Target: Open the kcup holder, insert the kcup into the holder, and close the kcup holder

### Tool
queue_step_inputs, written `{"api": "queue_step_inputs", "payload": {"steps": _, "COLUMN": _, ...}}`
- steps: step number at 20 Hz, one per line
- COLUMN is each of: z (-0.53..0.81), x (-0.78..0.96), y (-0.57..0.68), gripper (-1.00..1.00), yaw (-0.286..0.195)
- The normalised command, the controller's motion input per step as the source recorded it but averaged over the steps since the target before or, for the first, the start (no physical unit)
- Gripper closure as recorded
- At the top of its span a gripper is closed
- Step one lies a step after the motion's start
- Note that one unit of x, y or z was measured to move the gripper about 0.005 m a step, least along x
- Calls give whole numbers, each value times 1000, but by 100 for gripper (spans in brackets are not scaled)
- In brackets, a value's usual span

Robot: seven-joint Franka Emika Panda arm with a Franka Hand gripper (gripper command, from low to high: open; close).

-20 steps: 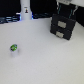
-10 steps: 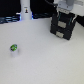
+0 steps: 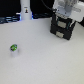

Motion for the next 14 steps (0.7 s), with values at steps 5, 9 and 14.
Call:
{"api": "queue_step_inputs", "payload": {"steps": 5, "z": -25, "x": -331, "y": 91, "gripper": 100, "yaw": -8}}
{"api": "queue_step_inputs", "payload": {"steps": 9, "z": -3, "x": -179, "y": 70, "gripper": 100, "yaw": -8}}
{"api": "queue_step_inputs", "payload": {"steps": 14, "z": 44, "x": 201, "y": 1, "gripper": 100, "yaw": -19}}
